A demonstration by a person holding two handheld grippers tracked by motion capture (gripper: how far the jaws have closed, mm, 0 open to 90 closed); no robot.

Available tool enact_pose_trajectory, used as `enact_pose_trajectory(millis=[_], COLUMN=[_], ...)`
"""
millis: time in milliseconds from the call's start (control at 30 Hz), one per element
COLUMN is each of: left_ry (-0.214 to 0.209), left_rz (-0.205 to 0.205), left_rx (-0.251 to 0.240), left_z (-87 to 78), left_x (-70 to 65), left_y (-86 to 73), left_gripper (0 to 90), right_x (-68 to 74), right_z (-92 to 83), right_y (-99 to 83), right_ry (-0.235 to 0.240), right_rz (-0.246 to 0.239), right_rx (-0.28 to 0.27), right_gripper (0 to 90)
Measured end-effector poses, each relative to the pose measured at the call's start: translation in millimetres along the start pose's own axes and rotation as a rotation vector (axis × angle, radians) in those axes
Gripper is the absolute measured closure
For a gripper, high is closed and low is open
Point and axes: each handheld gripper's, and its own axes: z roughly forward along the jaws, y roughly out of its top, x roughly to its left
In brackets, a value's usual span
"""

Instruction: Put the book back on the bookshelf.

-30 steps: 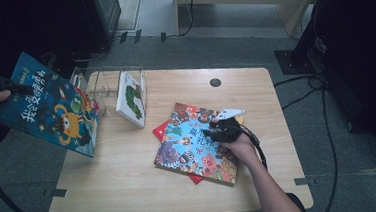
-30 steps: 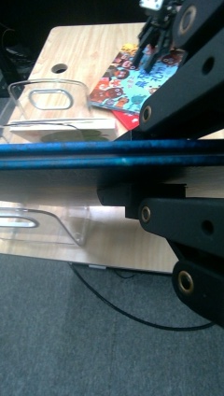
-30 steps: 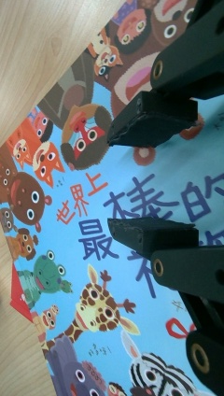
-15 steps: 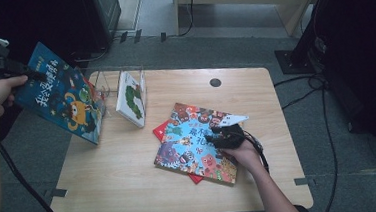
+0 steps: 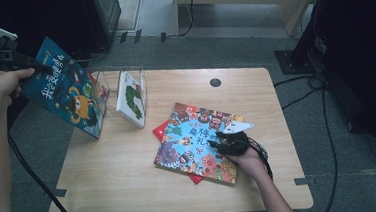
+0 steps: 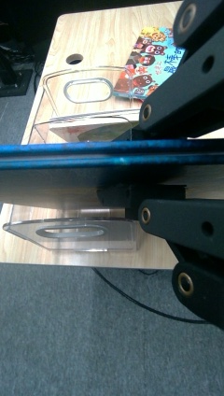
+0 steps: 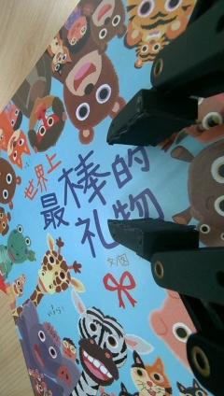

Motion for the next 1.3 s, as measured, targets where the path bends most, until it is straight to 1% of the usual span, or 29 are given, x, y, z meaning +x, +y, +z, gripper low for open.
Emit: enact_pose_trajectory(millis=[67,167,267,300,333,400,467,500,533,567,667,733,800,933,967,1033,1100,1200,1233,1267,1300], left_ry=[0.002,0.004,0.005,0.005,0.007,-0.003,0.0,0.0,0.01,0.015,0.003,0.016,0.012,0.014,0.011,0.016,0.04,0.072,0.067,0.051,0.048], left_rz=[-0.016,-0.034,-0.043,-0.044,-0.047,-0.037,-0.024,-0.026,-0.027,-0.028,-0.025,-0.011,-0.006,0.005,0.003,0.004,0.014,0.027,0.034,0.049,0.06], left_rx=[0.004,0.0,-0.007,-0.019,-0.031,-0.039,-0.045,-0.047,-0.052,-0.06,-0.079,-0.085,-0.084,-0.063,-0.067,-0.084,-0.108,-0.165,-0.17,-0.172,-0.172], left_z=[0.9,0.6,-0.3,-1.6,-2.8,-4.5,-6.8,-7.5,-9.6,-12.0,-20.2,-26.1,-30.9,-38.2,-41.7,-51.2,-62.6,-80.2,-84.8,-87.7,-89.2], left_x=[3.1,7.1,9.9,10.9,11.4,12.2,12.1,12.3,12.8,13.1,13.1,11.1,9.2,6.9,6.6,6.7,4.4,-6.2,-9.7,-13.0,-16.8], left_y=[2.7,4.4,4.3,4.0,3.7,2.8,1.4,0.9,-0.1,-0.9,-3.3,-5.1,-7.2,-13.0,-14.5,-17.6,-21.0,-28.4,-31.5,-35.0,-38.3], left_gripper=[80.7,80.8,79.9,79.0,76.7,72.1,69.2,66.7,65.4,64.6,63.4,63.2,61.9,58.7,58.0,58.0,58.1,55.4,55.6,56.7,57.0], right_x=[0.4,-0.6,-1.0,-1.1,-1.2,-1.7,-2.4,-2.8,-3.0,-3.2,-4.0,-4.9,-6.0,-9.0,-10.2,-13.3,-16.8,-22.7,-24.9,-27.5,-29.7], right_z=[-1.5,-2.6,-2.9,-2.9,-2.9,-2.9,-2.7,-2.5,-2.5,-2.3,-2.1,-2.0,-1.5,-1.1,-1.1,-1.6,-2.2,-2.7,-2.9,-2.9,-2.9], right_y=[-0.7,-2.3,-2.6,-2.5,-2.5,-2.4,-2.1,-1.9,-1.8,-1.6,-1.3,-0.9,-0.4,0.7,1.2,2.5,3.2,2.2,2.2,3.6,5.1], right_ry=[-0.009,-0.01,-0.01,-0.01,-0.01,-0.009,-0.011,-0.012,-0.011,-0.012,-0.011,-0.013,-0.014,-0.012,-0.012,-0.009,-0.014,-0.022,-0.024,-0.025,-0.023], right_rz=[0.0,0.0,0.001,0.001,0.0,0.001,0.004,0.004,0.005,0.006,0.008,0.009,0.011,0.024,0.028,0.056,0.069,0.081,0.084,0.093,0.102], right_rx=[0.006,-0.002,-0.003,-0.002,-0.003,-0.001,-0.001,-0.002,-0.001,-0.001,0.0,0.001,0.0,0.003,0.005,0.011,0.012,0.002,-0.003,0.008,0.016], right_gripper=[51.4,51.4,51.4,51.4,51.4,51.4,51.4,51.4,51.4,51.4,51.4,51.4,51.4,51.4,51.8,52.5,52.6,53.2,53.3,53.2,53.2])
